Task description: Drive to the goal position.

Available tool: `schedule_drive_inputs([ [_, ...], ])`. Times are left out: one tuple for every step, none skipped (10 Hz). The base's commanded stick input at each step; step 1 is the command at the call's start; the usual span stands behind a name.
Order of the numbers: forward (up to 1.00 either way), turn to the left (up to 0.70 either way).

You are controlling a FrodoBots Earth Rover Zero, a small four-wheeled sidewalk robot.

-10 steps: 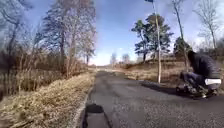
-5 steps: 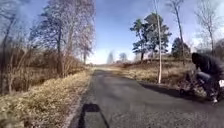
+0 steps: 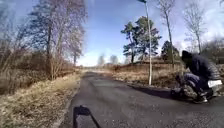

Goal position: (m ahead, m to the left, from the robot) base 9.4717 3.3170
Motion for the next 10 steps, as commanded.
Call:
schedule_drive_inputs([
  [0.70, 0.04],
  [0.70, 0.04],
  [0.70, 0.04],
  [0.70, 0.05],
  [0.70, 0.06],
  [0.70, 0.08],
  [0.70, 0.10],
  [0.70, 0.12],
  [0.70, 0.13],
  [0.70, 0.14],
])
